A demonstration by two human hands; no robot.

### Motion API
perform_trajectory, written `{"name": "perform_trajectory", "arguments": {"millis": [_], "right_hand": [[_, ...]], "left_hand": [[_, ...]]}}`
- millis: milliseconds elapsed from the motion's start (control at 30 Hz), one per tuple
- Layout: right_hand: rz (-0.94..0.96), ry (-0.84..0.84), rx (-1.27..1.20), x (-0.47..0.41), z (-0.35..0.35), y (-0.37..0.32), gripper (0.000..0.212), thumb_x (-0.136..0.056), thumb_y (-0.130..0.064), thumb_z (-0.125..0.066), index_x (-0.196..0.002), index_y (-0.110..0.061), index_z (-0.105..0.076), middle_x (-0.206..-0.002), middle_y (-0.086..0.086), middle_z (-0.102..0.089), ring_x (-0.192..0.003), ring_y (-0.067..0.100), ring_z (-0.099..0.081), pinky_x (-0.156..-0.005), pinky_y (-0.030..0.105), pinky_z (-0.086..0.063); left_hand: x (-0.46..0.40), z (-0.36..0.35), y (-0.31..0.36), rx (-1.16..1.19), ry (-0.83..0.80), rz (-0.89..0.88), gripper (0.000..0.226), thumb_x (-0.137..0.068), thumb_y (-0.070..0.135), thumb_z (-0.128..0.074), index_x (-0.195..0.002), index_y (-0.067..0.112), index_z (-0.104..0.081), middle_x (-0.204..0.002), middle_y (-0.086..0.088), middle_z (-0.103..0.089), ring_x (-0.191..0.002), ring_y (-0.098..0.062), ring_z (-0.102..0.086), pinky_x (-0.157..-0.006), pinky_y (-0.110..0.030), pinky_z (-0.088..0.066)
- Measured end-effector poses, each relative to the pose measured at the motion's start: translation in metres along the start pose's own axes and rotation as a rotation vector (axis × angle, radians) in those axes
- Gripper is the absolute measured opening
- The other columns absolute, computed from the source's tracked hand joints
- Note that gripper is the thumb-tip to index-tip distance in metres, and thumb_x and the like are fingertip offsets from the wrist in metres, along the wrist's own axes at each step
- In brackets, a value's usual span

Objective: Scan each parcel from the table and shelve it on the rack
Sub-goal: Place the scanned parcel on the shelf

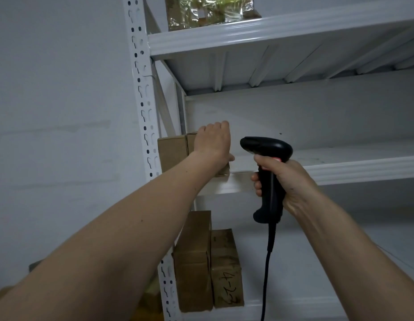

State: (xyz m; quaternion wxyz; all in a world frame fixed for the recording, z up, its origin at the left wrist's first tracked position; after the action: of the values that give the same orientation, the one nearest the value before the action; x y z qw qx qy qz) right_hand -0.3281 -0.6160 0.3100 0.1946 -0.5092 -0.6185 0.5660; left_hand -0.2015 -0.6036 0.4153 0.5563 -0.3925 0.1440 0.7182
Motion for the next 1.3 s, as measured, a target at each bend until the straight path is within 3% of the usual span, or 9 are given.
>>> {"name": "perform_trajectory", "arguments": {"millis": [267,400,500,567,700,833,1000,1100,1300], "right_hand": [[0.009,0.007,0.031,0.007,-0.001,0.002,0.024,-0.087,-0.02,-0.068,-0.101,-0.002,-0.06,-0.063,0.01,-0.066,-0.052,0.019,-0.06,-0.053,0.029,-0.053],[-0.004,0.006,0.023,0.015,-0.004,0.015,0.02,-0.087,-0.018,-0.067,-0.099,-0.002,-0.06,-0.063,0.01,-0.066,-0.051,0.019,-0.059,-0.051,0.029,-0.052],[-0.04,-0.035,0.005,0.024,-0.015,0.037,0.018,-0.087,-0.017,-0.067,-0.097,-0.004,-0.06,-0.062,0.011,-0.065,-0.049,0.019,-0.057,-0.049,0.029,-0.05],[-0.078,-0.072,0.007,0.032,-0.027,0.06,0.016,-0.087,-0.018,-0.067,-0.095,-0.006,-0.06,-0.063,0.011,-0.065,-0.05,0.019,-0.058,-0.05,0.029,-0.05],[-0.172,-0.124,0.028,0.056,-0.06,0.119,0.013,-0.088,-0.018,-0.067,-0.094,-0.007,-0.063,-0.062,0.009,-0.065,-0.051,0.018,-0.058,-0.051,0.029,-0.05],[-0.297,-0.162,0.04,0.084,-0.097,0.184,0.007,-0.089,-0.016,-0.066,-0.089,-0.009,-0.066,-0.061,0.01,-0.065,-0.051,0.018,-0.059,-0.051,0.029,-0.05],[-0.449,-0.201,0.071,0.115,-0.141,0.258,0.01,-0.088,-0.014,-0.067,-0.092,-0.005,-0.066,-0.06,0.01,-0.065,-0.053,0.021,-0.058,-0.054,0.032,-0.05],[-0.53,-0.205,0.09,0.13,-0.165,0.299,0.011,-0.086,-0.012,-0.07,-0.093,-0.006,-0.065,-0.058,0.009,-0.063,-0.053,0.023,-0.056,-0.053,0.034,-0.047],[-0.672,-0.145,0.127,0.141,-0.218,0.369,0.011,-0.084,-0.011,-0.072,-0.091,-0.005,-0.065,-0.06,0.007,-0.063,-0.051,0.018,-0.059,-0.049,0.027,-0.05]], "left_hand": [[0.005,0.006,-0.001,0.073,0.073,-0.007,0.057,-0.094,0.041,-0.058,-0.138,0.008,-0.042,-0.134,-0.012,-0.043,-0.122,-0.026,-0.041,-0.102,-0.034,-0.035],[0.036,0.026,-0.01,0.334,0.187,0.008,0.045,-0.096,0.018,-0.05,-0.14,0.009,-0.042,-0.135,-0.01,-0.046,-0.123,-0.024,-0.043,-0.097,-0.03,-0.037],[0.08,0.029,-0.027,0.519,0.329,0.059,0.046,-0.084,-0.002,-0.051,-0.129,0.008,-0.054,-0.126,-0.009,-0.053,-0.117,-0.021,-0.047,-0.088,-0.026,-0.039],[0.112,0.014,-0.042,0.603,0.333,0.136,0.043,-0.082,-0.006,-0.05,-0.121,0.008,-0.059,-0.119,-0.008,-0.056,-0.111,-0.02,-0.051,-0.086,-0.026,-0.042],[0.182,-0.039,-0.076,0.687,0.209,0.322,0.036,-0.084,-0.004,-0.05,-0.113,0.015,-0.06,-0.111,-0.001,-0.058,-0.104,-0.017,-0.054,-0.088,-0.034,-0.048],[0.256,-0.105,-0.112,0.625,-0.053,0.477,0.029,-0.09,0.006,-0.052,-0.115,0.019,-0.059,-0.113,0.003,-0.056,-0.106,-0.014,-0.053,-0.091,-0.033,-0.048],[0.336,-0.167,-0.149,0.563,-0.363,0.559,0.015,-0.089,0.007,-0.05,-0.083,0.01,-0.064,-0.093,-0.01,-0.067,-0.083,-0.025,-0.061,-0.072,-0.042,-0.053],[0.382,-0.202,-0.17,0.48,-0.576,0.539,0.017,-0.092,0.014,-0.051,-0.097,0.011,-0.067,-0.1,-0.006,-0.064,-0.086,-0.023,-0.061,-0.072,-0.035,-0.051],[0.455,-0.263,-0.234,0.465,-0.844,0.574,0.032,-0.094,0.028,-0.052,-0.125,0.02,-0.059,-0.125,-0.001,-0.056,-0.11,-0.02,-0.056,-0.084,-0.03,-0.045]]}}
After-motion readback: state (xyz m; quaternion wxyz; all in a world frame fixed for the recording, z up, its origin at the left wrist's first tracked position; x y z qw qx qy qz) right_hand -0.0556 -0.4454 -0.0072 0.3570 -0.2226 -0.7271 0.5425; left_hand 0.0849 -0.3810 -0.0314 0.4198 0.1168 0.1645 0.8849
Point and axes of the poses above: each hand's wrist, its own x-axis away from the middle knuckle, its own z-axis out of the back of the hand, y = z × x, the point moved 9 cm from there along -x, towards the middle knuckle
